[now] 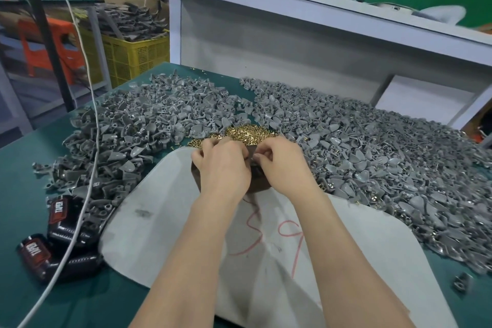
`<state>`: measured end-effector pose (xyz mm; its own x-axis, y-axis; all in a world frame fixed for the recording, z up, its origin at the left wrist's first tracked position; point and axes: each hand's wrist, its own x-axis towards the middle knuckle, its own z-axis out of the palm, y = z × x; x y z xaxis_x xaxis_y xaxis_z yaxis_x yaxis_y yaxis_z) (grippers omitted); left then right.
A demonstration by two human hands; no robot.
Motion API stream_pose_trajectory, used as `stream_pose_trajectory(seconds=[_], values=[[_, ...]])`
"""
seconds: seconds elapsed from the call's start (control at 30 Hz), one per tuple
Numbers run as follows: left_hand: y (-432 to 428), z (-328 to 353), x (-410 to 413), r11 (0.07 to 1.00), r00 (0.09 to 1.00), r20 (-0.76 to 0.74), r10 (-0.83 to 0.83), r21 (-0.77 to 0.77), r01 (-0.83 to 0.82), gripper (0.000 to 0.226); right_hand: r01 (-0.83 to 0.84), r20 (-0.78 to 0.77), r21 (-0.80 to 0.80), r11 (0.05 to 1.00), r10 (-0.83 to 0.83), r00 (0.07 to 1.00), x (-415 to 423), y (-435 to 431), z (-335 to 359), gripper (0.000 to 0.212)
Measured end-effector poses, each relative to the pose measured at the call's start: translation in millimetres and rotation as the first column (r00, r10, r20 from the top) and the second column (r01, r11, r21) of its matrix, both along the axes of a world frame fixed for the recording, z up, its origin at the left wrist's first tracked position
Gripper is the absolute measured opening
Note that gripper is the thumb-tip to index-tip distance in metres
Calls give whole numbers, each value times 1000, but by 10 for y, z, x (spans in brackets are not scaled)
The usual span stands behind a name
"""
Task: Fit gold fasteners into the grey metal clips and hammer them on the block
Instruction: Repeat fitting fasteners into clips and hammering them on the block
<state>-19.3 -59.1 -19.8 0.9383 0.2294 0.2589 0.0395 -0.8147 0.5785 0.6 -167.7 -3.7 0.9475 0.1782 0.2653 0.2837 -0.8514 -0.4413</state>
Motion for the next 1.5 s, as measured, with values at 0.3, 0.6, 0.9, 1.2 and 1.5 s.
stream_pose_trajectory(seconds=[0.3, 0.6, 0.9, 1.2, 1.5], values=[[-1, 1, 8, 1000, 1000, -3, 10, -5, -10, 12, -12, -37, 294, 956, 24, 999, -36, -64, -140, 8], [-5, -11, 2, 1000, 1000, 11, 3, 2, -3, 13, 25, 42, -19, 999, -25, 999, -36, 33, -41, 10], [-32, -39, 39, 999, 1000, 18, 8, 49, -9, 15, 27, -50, -171, 985, -37, 998, -17, 88, 138, 8], [-32, -47, 38, 999, 1000, 22, 20, 46, -21, 14, 23, 23, -203, 979, -18, 1000, -5, 103, 79, 6], [-13, 14, -10, 999, 1000, -5, 3, -33, -3, 14, 152, -28, 376, 914, -153, 988, -40, -354, -47, 16]])
